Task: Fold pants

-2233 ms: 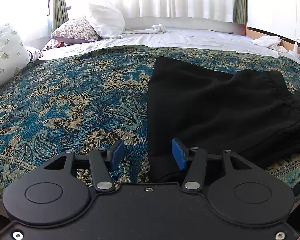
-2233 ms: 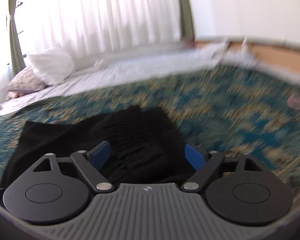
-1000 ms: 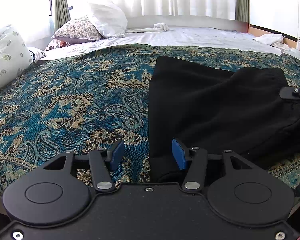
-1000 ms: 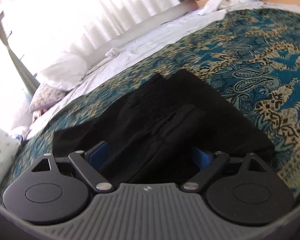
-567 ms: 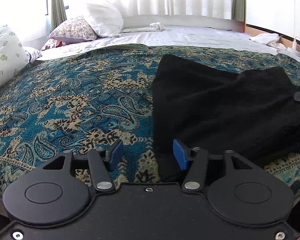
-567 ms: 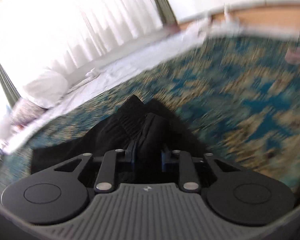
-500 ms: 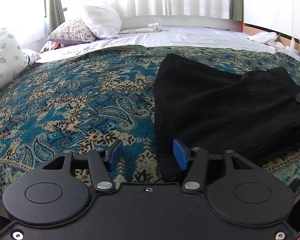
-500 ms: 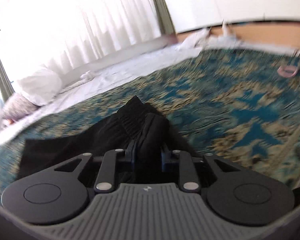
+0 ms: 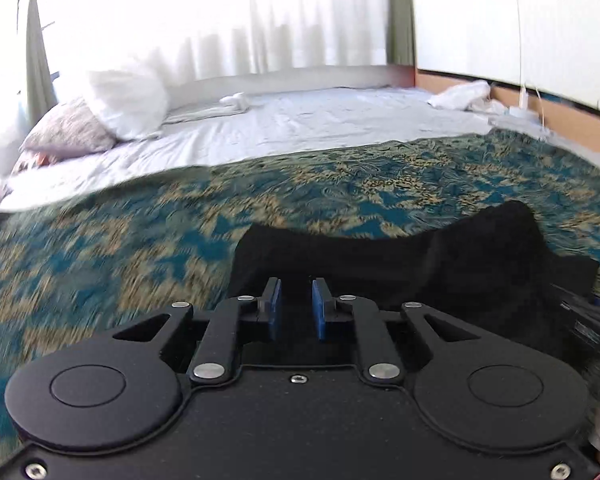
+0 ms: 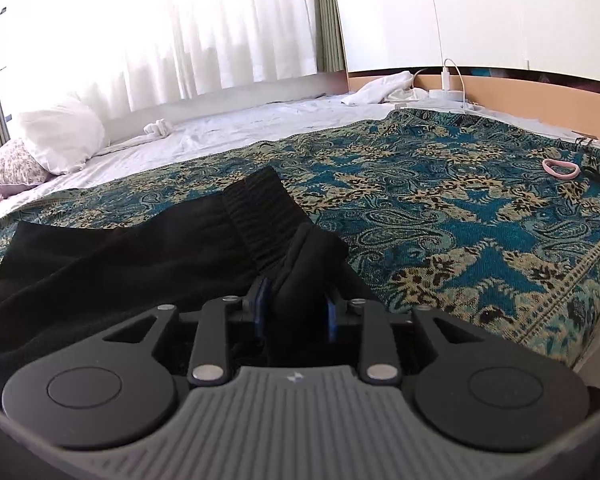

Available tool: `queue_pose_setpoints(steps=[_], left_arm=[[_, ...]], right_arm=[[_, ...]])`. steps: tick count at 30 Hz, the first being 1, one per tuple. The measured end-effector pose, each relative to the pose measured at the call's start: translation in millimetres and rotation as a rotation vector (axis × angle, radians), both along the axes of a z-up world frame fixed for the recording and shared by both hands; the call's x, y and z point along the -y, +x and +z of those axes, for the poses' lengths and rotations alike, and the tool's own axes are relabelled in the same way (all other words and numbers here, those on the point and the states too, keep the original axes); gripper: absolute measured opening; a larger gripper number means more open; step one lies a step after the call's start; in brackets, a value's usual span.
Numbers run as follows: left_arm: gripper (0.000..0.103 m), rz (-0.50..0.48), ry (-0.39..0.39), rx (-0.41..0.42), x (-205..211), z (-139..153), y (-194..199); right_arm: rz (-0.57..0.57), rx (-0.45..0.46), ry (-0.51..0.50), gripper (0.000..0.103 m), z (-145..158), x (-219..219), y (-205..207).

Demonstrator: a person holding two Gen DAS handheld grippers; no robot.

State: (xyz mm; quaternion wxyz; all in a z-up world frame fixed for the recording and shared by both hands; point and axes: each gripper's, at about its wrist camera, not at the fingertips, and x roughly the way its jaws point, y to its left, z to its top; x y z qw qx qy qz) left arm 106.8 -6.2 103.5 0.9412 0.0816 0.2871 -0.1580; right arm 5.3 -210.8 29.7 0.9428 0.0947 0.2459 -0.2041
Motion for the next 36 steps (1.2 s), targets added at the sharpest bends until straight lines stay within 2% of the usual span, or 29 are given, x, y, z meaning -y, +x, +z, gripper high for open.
queue_pose_setpoints(steps=[2, 6, 10, 13, 14, 17, 19, 22, 24, 28, 31, 36], left_arm=[[0.015, 0.002, 0.057, -0.012, 14.5, -9.5, 30.7], [0.012, 0.100, 0.166, -0.053, 24.8, -42.8, 87.3], [0.012, 0.242, 0.172, -0.082, 13.0, -62.7, 118.4], [0.012, 0.304, 0.143, -0.121, 4.9, -67.6, 129.6], [0.012, 0.323, 0.136, -0.135, 1.8, -67.8, 132.1], [0.012, 0.332, 0.050, -0.152, -11.8, -57.4, 123.0], [0.012, 0.302, 0.011, -0.121, -12.5, -41.6, 101.5], [0.016, 0.216, 0.002, -0.062, -5.8, -22.8, 61.2], [0.018, 0.163, 0.004, -0.047, 0.3, -20.0, 40.2], [0.018, 0.107, -0.011, -0.086, 9.2, -32.2, 20.5], [0.018, 0.118, -0.017, -0.136, 8.9, -48.5, 21.6], [0.017, 0.108, 0.035, -0.087, 14.6, -55.6, 13.8]], right_arm=[[0.000, 0.000, -0.001, 0.044, -1.0, 1.4, -0.6], [0.014, 0.003, -0.015, 0.044, -2.9, 2.5, -2.6], [0.021, 0.008, -0.044, 0.044, -5.8, 0.2, -4.5], [0.031, 0.002, -0.068, 0.046, -4.7, -1.1, -4.1], [0.038, -0.002, -0.083, 0.050, -2.7, -2.2, -4.8], [0.050, 0.007, -0.081, 0.070, 7.0, 0.3, -14.2], [0.040, 0.034, -0.085, 0.079, 15.3, 4.9, -24.7], [0.035, 0.066, -0.114, 0.090, 31.1, 8.2, -31.8], [0.096, 0.087, -0.141, 0.097, 42.9, 4.7, -27.4], [0.282, 0.097, -0.167, 0.099, 58.9, -13.5, 3.9], [0.396, 0.028, -0.178, 0.096, 57.4, -28.6, 43.7], [0.451, -0.129, -0.216, 0.089, 31.4, -50.1, 91.9]])
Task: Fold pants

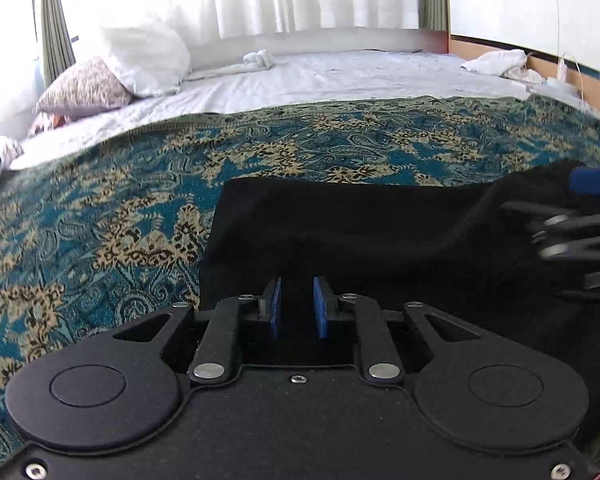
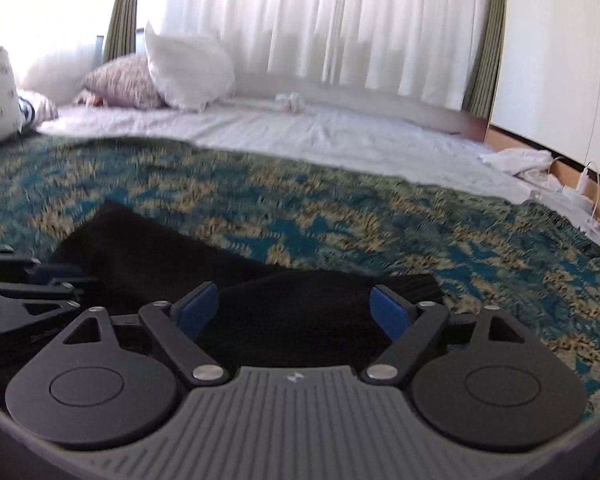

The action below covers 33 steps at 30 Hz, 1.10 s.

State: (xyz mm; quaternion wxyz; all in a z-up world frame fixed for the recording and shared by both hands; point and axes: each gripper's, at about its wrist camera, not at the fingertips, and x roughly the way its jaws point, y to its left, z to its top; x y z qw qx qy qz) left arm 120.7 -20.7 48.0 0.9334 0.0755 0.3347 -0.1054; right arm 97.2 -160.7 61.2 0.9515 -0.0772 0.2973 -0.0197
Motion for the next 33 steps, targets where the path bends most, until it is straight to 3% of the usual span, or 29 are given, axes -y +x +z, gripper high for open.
queue_pose_setpoints(steps=[4, 14, 16, 17, 18, 21, 23, 27, 33], left_arm=[[0.017, -0.006, -0.020, 0.007, -2.7, -3.4, -0.4], [0.020, -0.009, -0.044, 0.017, -5.6, -7.4, -1.4], [0.036, 0.000, -0.035, 0.007, -6.3, -1.1, -4.1], [0.054, 0.010, -0.022, 0.005, -6.5, 2.7, -9.0], [0.063, 0.019, -0.011, 0.018, -7.3, 7.4, -15.7], [0.076, -0.004, 0.010, 0.058, -11.7, 20.4, -44.6], [0.084, -0.011, -0.004, 0.060, -15.4, 28.3, -66.7], [0.089, 0.016, -0.039, 0.044, -21.7, 35.5, -106.7], [0.096, 0.056, -0.074, -0.014, -22.9, 29.2, -141.9]], right_arm=[[-0.064, -0.081, -0.040, 0.088, -31.6, 3.2, 9.6], [-0.057, -0.064, -0.027, 0.091, -31.9, 5.4, 5.2], [-0.060, -0.045, 0.005, 0.091, -23.8, 9.3, -1.2], [-0.071, -0.018, 0.021, 0.092, -18.5, 10.6, -8.8], [-0.087, 0.008, 0.035, 0.092, -14.0, 11.4, -18.4], [-0.115, 0.068, 0.070, 0.093, -2.5, 12.7, -54.7], [-0.137, 0.097, 0.097, 0.096, 3.9, 13.0, -81.3], [-0.140, 0.121, 0.122, 0.103, 10.1, 13.2, -126.6], [-0.175, 0.078, 0.114, 0.103, 2.2, 13.3, -161.0]])
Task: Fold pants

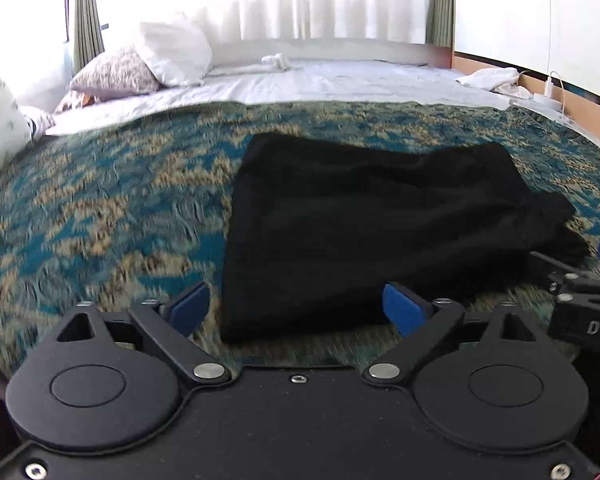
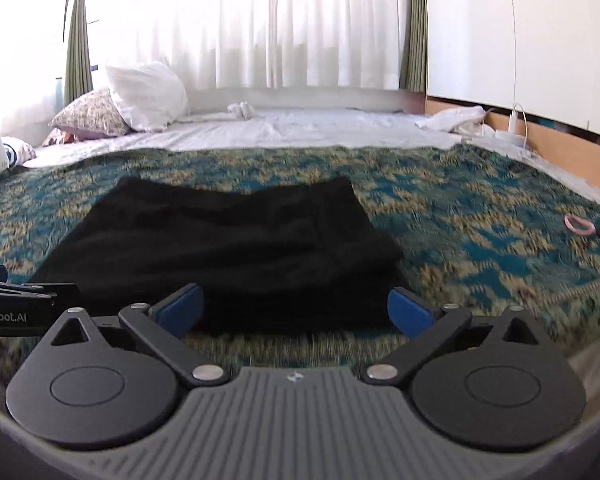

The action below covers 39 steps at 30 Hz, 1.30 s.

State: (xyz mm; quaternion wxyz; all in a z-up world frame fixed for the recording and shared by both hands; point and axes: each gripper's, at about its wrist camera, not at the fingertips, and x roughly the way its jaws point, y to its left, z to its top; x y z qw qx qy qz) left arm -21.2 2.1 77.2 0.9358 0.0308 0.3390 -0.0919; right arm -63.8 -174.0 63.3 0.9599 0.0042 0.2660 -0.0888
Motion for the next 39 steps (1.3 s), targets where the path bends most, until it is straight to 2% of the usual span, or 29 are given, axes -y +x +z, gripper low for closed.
queue_pose_setpoints(steps=[4, 7, 12, 16, 25, 39], left_arm=[[0.097, 0.008, 0.011, -0.051, 5.6, -10.5, -6.3], [0.101, 0.023, 0.029, -0.079, 8.9, -18.2, -5.4], [0.103, 0.055, -0.014, -0.119, 5.8, -20.9, 0.1], [0.103, 0.058, -0.001, -0.118, 7.9, -22.2, 0.5], [0.103, 0.059, -0.020, -0.156, 5.1, -21.2, 6.9], [0.103, 0.062, -0.026, -0.165, 3.8, -21.9, 9.5]], right_arm=[[0.010, -0.055, 0.004, 0.103, -13.8, -1.4, 0.3], [0.022, -0.105, 0.000, 0.103, -23.1, -2.9, 5.3], [0.054, -0.123, -0.032, 0.103, -31.0, -5.8, 8.0], [0.077, -0.153, -0.018, 0.103, -29.0, -1.6, 14.4], [0.081, -0.162, -0.023, 0.103, -29.7, -1.4, 15.4], [0.085, -0.174, -0.026, 0.103, -28.8, -0.5, 17.9]])
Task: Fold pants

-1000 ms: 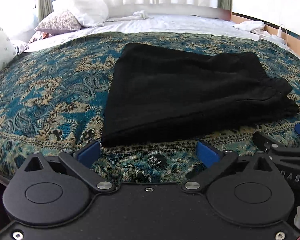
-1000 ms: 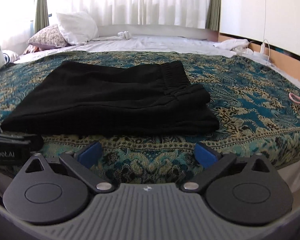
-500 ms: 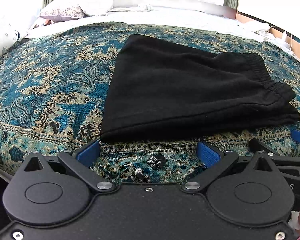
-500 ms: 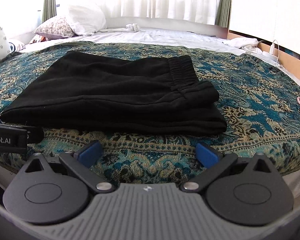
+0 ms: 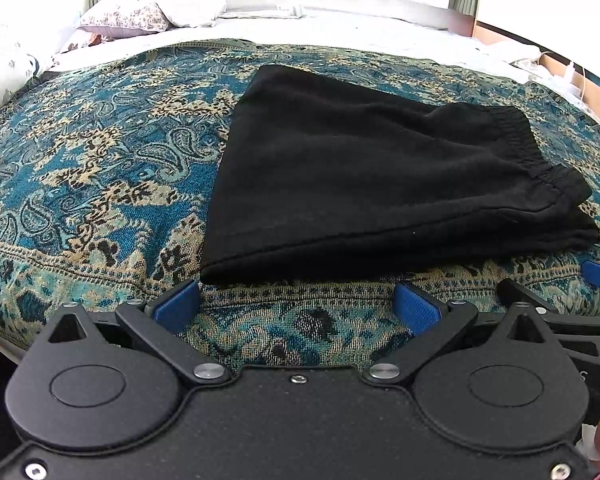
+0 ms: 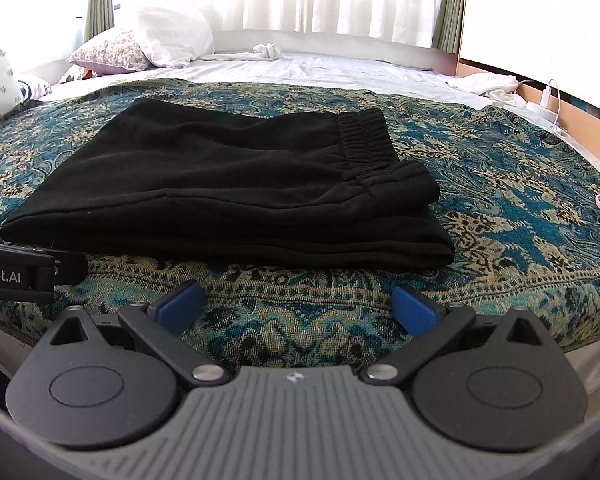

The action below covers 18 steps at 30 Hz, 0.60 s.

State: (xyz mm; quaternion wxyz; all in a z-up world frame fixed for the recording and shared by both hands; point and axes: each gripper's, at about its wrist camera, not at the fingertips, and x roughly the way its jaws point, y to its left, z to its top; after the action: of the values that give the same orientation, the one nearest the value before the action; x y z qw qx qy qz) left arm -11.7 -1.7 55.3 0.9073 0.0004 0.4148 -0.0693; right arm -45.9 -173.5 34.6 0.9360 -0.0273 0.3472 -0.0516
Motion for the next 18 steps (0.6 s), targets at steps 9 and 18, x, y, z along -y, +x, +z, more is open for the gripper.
queue_pose_setpoints(steps=[9, 18], left_arm=[[0.103, -0.005, 0.002, -0.010, -0.1, 1.1, 1.0], [0.103, -0.003, 0.000, -0.020, -0.3, 0.6, 2.8]], right_arm=[[0.000, -0.003, 0.000, 0.103, -0.2, 0.1, 0.7], [0.001, -0.004, 0.001, 0.103, -0.5, 0.2, 1.0]])
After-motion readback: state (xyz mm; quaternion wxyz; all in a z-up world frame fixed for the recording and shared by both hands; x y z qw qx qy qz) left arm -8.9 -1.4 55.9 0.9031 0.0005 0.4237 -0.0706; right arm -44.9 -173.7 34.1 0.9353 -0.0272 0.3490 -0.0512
